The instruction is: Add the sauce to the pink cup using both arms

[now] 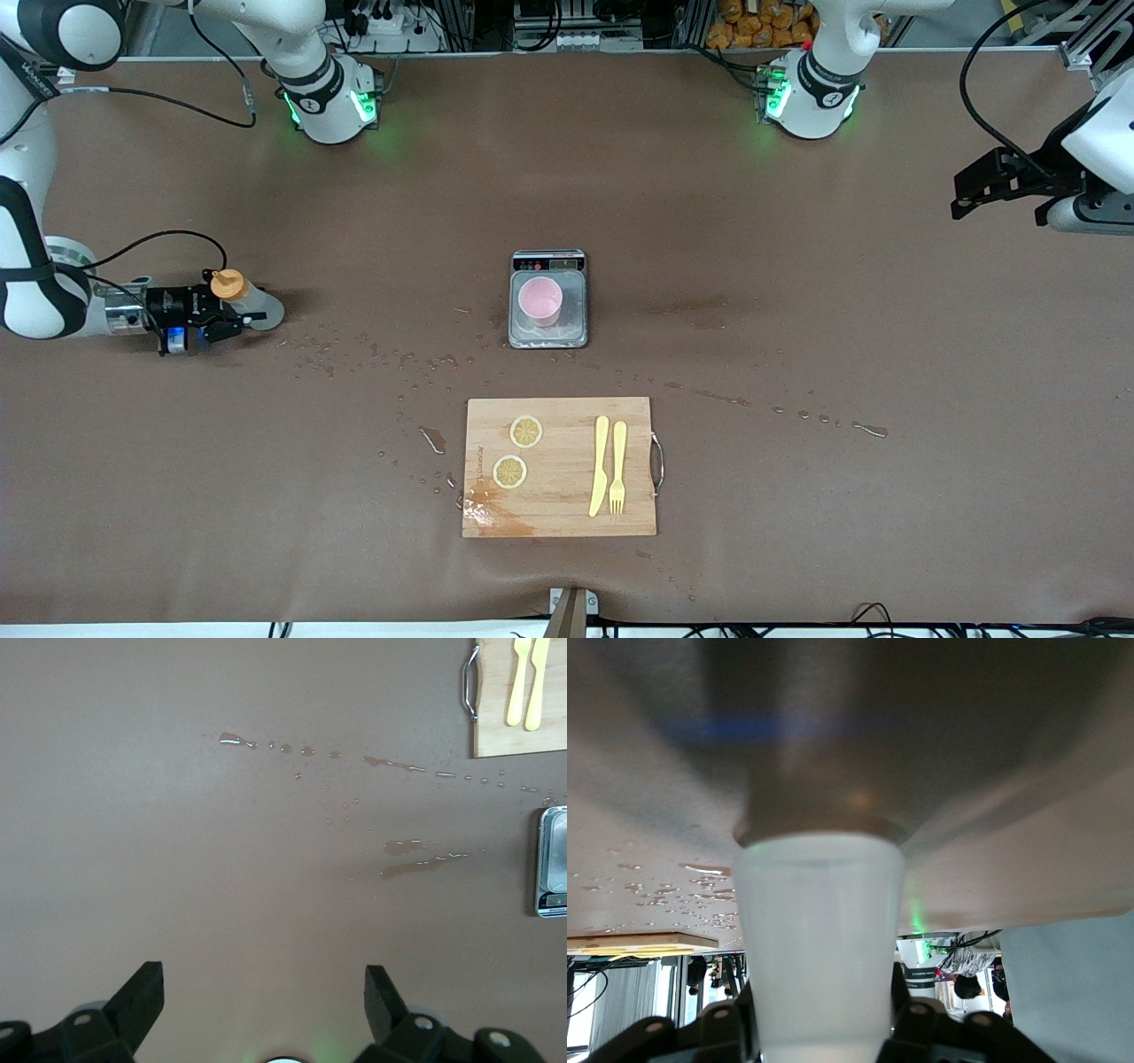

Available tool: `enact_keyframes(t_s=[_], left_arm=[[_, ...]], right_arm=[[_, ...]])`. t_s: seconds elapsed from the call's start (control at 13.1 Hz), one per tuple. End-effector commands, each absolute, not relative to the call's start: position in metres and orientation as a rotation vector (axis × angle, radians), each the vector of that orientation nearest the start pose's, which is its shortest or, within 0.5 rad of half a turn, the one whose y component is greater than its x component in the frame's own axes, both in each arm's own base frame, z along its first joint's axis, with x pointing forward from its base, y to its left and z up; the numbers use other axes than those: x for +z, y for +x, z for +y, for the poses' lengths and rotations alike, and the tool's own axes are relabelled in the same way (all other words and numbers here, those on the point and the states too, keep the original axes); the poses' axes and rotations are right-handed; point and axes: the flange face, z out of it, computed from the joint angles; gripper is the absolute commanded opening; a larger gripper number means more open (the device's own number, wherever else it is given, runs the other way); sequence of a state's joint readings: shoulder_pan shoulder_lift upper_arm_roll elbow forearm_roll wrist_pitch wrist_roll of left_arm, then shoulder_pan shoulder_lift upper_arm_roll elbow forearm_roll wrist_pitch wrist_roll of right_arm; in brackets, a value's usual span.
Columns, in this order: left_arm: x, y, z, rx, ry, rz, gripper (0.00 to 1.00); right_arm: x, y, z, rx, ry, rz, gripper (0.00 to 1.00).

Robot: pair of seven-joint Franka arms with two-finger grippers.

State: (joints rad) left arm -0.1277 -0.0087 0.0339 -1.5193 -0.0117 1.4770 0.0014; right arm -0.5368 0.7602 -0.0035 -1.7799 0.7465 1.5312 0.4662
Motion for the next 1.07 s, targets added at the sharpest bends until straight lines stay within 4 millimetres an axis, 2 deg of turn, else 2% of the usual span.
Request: enact_keyframes(t_s=[0.0, 0.08, 0.31, 0.38, 0.53, 0.69, 0.92, 0.99], left_arm=[[0.651, 0.536, -0.051, 0.053, -3.167, 0.148, 1.00], [0.651, 0.536, -0.051, 0.053, -3.167, 0.148, 1.00], [0.651, 0.536, -0.051, 0.053, -3.167, 0.150, 1.00], [0.651, 0.536, -0.051, 0.056, -3.167, 0.148, 1.00], [0.651, 0.536, -0.052, 0.056, -3.167, 0.150, 1.00], [0.651, 0.536, -0.051, 0.056, -3.167, 0.150, 1.00], [0.650, 0.536, -0.051, 0.056, -3.167, 0.150, 1.00], [0.650, 0.536, -0.051, 0.058, -3.167, 0.150, 1.00]], right_arm=[[0.142, 0.524, -0.231, 1.094, -1.675, 1.366, 1.00], [0.155, 0.530, -0.238, 1.096, -1.713, 1.341, 1.00], [0.214, 0.562, -0.268, 1.046, -1.925, 1.279, 1.00], [0.237, 0.571, -0.273, 1.029, -2.003, 1.259, 1.00], [0.288, 0.592, -0.268, 1.012, -2.154, 1.185, 1.00], [0.326, 0.612, -0.243, 0.995, -2.282, 1.118, 1.00], [0.412, 0.632, -0.178, 0.872, -2.434, 0.991, 1.00], [0.430, 0.635, -0.157, 0.843, -2.475, 0.955, 1.00]])
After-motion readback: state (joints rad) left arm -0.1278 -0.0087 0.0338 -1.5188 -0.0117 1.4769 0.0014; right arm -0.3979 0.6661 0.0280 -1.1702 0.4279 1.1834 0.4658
